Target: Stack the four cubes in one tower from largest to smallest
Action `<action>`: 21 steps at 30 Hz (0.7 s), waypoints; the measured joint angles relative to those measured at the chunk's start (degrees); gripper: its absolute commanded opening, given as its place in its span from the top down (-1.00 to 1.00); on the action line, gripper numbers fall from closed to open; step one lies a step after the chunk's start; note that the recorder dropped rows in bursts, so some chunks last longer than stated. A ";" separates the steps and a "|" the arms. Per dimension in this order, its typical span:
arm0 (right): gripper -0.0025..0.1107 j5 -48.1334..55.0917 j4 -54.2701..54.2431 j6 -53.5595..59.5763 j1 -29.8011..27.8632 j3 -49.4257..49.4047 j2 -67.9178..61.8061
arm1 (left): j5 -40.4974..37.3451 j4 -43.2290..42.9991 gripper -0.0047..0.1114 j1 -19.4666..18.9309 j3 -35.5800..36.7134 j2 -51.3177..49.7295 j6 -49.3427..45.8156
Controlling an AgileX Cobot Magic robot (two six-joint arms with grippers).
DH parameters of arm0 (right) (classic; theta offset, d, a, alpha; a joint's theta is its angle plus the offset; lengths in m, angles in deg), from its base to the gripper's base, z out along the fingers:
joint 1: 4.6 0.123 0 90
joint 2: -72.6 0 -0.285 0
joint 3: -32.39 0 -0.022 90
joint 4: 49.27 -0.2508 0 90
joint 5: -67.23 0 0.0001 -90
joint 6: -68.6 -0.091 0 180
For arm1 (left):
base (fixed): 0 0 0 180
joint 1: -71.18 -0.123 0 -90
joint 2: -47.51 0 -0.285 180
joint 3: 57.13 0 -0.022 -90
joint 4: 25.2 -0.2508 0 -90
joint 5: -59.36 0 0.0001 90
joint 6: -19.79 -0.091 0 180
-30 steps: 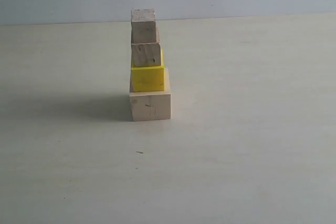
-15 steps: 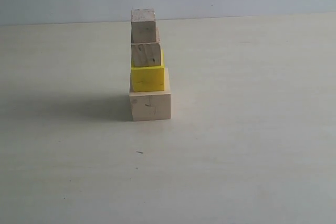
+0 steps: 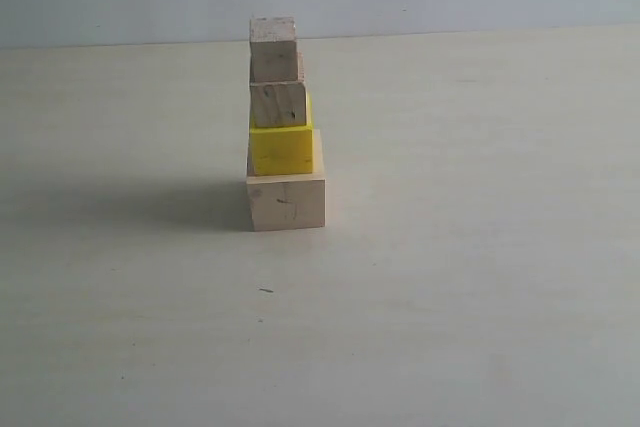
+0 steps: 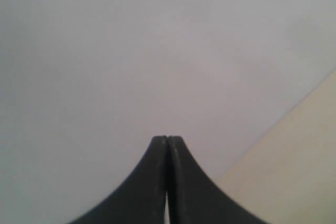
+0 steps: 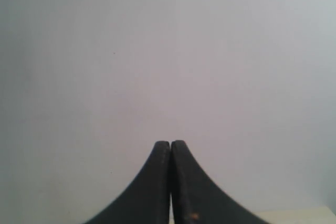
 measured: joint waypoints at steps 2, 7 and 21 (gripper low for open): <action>0.96 0.00 0.00 0.00 0.00 0.00 0.00 | -0.10 -0.17 0.92 0.00 0.39 0.00 0.00; 0.96 0.00 0.00 0.00 0.00 0.00 0.00 | -0.10 -0.38 0.92 0.00 0.48 0.00 0.00; 0.96 0.00 -0.10 0.00 0.00 0.00 0.00 | -1.99 -14.21 0.92 0.00 3.21 0.00 68.56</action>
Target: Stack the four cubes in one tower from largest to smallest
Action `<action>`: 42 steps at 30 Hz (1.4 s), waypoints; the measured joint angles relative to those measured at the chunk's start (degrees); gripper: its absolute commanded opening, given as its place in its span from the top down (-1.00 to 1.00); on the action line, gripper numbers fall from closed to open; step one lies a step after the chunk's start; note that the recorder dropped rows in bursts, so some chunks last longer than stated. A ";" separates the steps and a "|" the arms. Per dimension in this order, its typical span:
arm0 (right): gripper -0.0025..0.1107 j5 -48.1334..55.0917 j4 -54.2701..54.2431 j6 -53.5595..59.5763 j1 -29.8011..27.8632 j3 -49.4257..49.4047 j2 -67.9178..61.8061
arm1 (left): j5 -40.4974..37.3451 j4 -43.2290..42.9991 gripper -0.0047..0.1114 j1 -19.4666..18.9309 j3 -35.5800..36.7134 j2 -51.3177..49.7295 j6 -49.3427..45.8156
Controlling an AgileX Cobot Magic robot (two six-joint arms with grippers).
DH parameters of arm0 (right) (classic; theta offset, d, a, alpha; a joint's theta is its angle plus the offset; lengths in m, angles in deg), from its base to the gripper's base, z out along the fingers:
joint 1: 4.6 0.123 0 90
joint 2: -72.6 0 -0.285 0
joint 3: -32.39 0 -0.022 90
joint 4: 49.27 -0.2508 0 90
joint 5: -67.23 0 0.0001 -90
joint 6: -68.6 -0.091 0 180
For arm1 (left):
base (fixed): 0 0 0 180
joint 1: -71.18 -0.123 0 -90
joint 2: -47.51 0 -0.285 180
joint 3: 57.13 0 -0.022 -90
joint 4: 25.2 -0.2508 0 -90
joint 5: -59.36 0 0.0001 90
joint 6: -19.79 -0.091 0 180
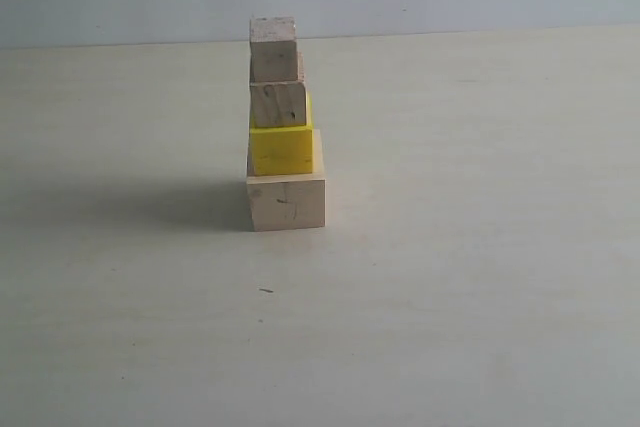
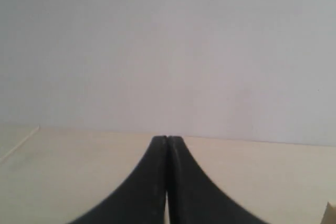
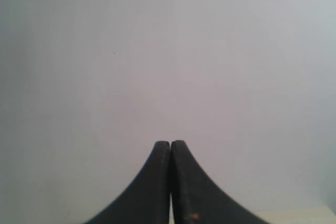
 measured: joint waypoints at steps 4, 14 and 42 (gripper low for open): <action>0.96 0.11 0.00 0.00 0.00 0.00 0.00 | -0.29 -0.44 0.92 0.00 4.09 -0.10 3.16; 0.96 0.11 0.00 0.00 0.00 0.00 0.00 | -0.38 -0.44 0.92 0.00 9.88 -0.10 4.17; 0.96 0.11 0.00 0.00 0.00 0.00 0.00 | -6.33 -1.81 0.92 0.00 10.67 -0.10 4.17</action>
